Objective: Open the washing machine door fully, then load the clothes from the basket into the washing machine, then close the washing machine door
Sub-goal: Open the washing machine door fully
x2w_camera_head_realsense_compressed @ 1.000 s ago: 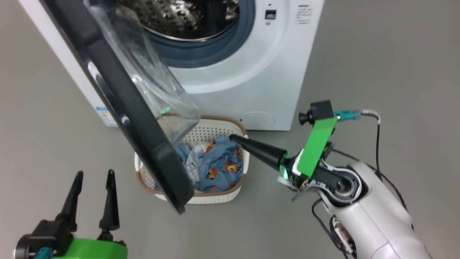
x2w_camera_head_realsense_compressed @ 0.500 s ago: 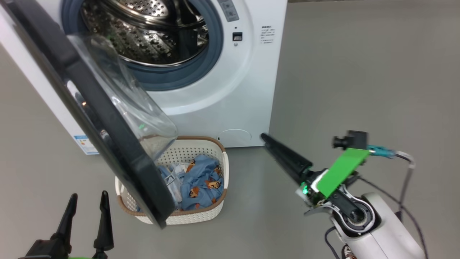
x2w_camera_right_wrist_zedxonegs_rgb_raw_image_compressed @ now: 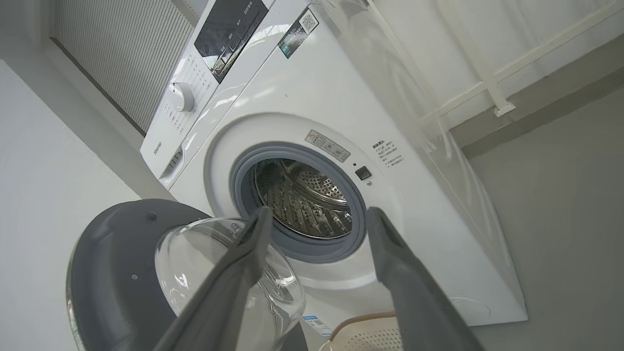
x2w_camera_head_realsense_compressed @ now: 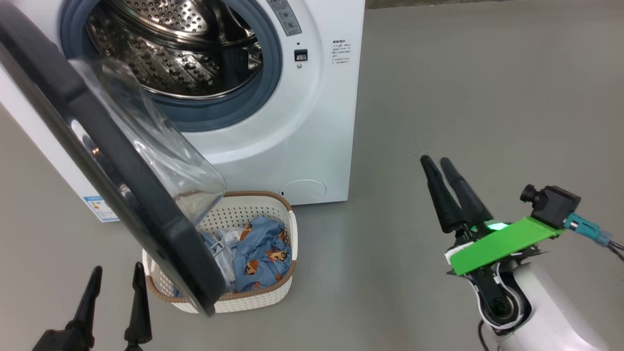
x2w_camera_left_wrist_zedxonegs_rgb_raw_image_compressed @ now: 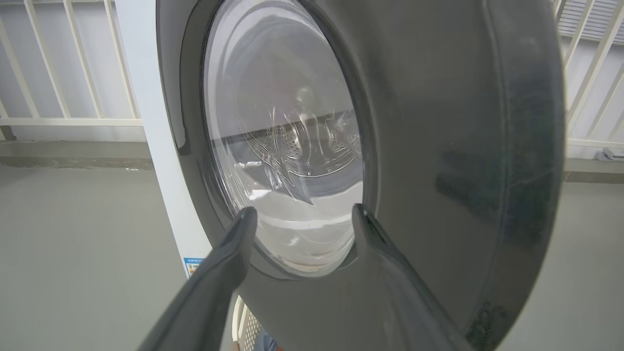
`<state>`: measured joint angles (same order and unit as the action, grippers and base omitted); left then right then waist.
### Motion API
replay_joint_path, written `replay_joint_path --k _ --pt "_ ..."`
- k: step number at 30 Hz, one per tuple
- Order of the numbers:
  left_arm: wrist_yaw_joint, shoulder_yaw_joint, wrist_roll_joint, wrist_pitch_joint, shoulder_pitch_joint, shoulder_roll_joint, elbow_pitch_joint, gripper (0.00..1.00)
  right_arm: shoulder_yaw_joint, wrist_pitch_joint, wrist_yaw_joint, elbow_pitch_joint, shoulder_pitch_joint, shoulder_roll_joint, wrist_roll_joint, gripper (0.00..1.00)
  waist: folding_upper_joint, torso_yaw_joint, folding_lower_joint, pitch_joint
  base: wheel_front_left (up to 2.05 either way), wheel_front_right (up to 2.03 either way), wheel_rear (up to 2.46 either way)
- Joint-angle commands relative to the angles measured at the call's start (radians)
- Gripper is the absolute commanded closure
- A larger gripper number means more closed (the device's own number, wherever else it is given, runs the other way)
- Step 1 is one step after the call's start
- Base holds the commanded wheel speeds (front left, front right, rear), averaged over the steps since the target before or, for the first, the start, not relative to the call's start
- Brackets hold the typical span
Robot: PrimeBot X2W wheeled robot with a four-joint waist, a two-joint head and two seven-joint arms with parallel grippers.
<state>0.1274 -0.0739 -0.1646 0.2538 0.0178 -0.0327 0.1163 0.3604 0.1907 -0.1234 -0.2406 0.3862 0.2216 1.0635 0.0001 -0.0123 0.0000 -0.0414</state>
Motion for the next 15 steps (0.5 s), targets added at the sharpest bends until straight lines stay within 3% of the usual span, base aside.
replay_joint_path --k 1,8,15 --pt "0.003 -0.035 -0.005 0.008 -0.011 -0.018 -0.032 0.0 0.017 0.025 -0.007 0.019 -0.009 0.006 -0.038 0.0 -0.0001 0.001 0.0 0.001 0.0 0.0 0.0" --pt "0.003 -0.034 -0.011 0.008 0.0 -0.018 -0.044 0.0 -0.046 0.069 -0.007 -0.001 -0.051 0.038 -0.313 0.0 -0.0001 0.001 0.0 0.003 0.0 0.0 0.0" --pt "-0.003 -0.025 -0.004 0.008 0.014 -0.018 -0.057 0.0 -0.191 0.071 -0.007 0.095 -0.165 -0.026 -0.605 0.0 -0.0001 0.001 0.0 0.01 0.0 0.0 0.0"
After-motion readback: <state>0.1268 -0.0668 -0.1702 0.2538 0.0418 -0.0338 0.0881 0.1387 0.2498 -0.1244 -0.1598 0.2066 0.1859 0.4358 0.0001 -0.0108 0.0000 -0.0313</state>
